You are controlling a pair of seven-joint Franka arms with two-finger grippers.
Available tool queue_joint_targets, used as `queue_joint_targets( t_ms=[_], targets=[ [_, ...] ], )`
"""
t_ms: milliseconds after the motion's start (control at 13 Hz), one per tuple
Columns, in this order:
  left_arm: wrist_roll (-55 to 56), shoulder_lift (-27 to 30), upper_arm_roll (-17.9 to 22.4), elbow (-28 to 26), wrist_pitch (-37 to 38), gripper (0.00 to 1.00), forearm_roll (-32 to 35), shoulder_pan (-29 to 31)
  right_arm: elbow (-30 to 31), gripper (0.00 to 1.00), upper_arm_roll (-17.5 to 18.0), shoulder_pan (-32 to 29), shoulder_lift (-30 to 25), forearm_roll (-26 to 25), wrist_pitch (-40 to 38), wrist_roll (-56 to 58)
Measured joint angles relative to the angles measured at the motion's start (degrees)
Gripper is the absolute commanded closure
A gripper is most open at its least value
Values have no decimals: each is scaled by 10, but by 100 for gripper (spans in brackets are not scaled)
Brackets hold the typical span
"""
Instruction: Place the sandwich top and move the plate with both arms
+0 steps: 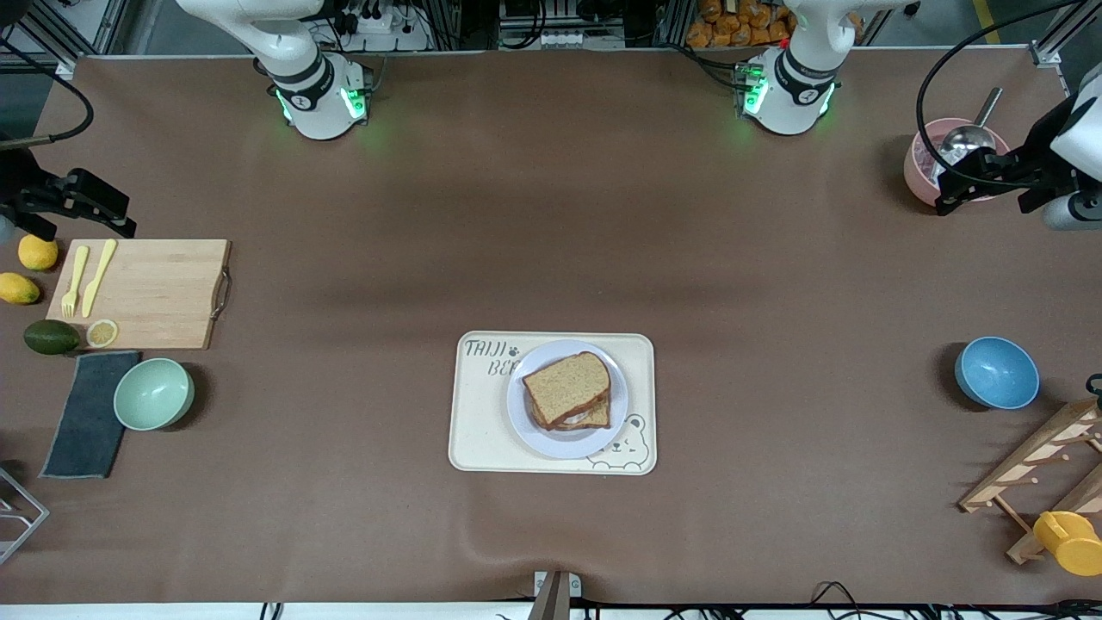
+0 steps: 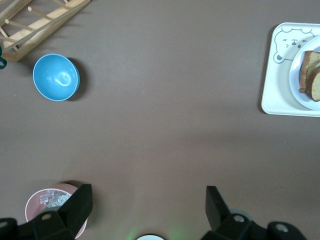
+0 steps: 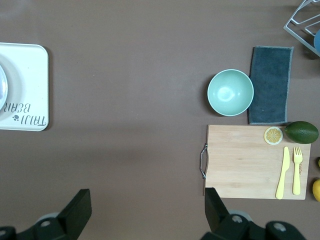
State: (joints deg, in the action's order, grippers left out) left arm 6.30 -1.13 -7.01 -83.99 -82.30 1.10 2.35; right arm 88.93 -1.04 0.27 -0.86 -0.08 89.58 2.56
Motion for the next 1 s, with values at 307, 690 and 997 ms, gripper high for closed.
queue_joint_targets(
  t_ms=[307,690,997],
  targets=[
    [0,1,4,-18,-19,0,0,-1,0,0,0,0,0,0,-1,0],
    [0,2,5,-18,-20,0,0,-1,0,0,0,0,0,0,-1,0],
    [0,2,6,-17,-23,0,0,-1,0,0,0,0,0,0,-3,0]
  ],
)
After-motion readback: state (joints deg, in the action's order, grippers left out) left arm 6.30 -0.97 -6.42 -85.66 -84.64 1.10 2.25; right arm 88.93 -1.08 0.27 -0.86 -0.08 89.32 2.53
